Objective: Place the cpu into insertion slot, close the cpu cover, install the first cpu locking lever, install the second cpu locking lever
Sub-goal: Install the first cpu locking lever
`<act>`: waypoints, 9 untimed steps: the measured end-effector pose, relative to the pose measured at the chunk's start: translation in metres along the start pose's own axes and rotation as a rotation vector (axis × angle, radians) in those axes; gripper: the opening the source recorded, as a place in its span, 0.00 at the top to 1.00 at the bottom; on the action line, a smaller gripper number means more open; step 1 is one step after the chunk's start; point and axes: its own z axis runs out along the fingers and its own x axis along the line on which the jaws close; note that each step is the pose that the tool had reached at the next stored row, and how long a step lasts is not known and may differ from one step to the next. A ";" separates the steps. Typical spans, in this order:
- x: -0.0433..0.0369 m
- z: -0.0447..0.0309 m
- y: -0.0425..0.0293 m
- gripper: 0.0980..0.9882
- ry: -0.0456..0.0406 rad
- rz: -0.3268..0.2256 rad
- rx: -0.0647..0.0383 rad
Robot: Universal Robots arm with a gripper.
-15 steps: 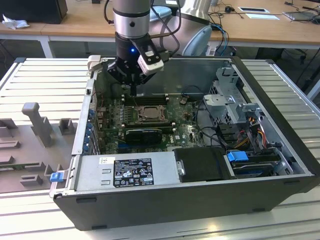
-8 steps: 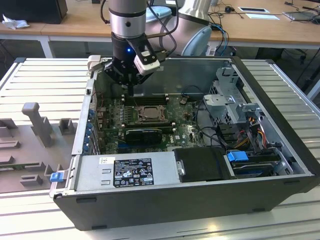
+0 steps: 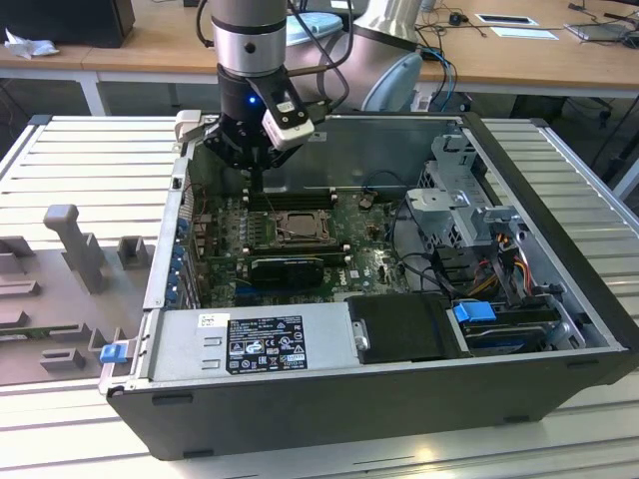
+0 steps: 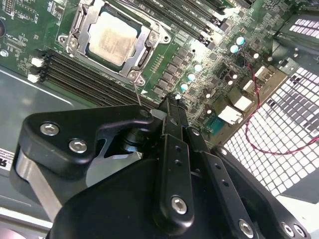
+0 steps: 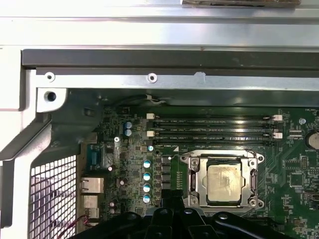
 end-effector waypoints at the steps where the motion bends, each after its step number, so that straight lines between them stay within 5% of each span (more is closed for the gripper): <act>1: 0.0006 0.0000 0.0000 0.99 0.0000 0.000 0.000; 9: 0.0038 0.0000 0.0000 0.99 0.0000 0.000 0.000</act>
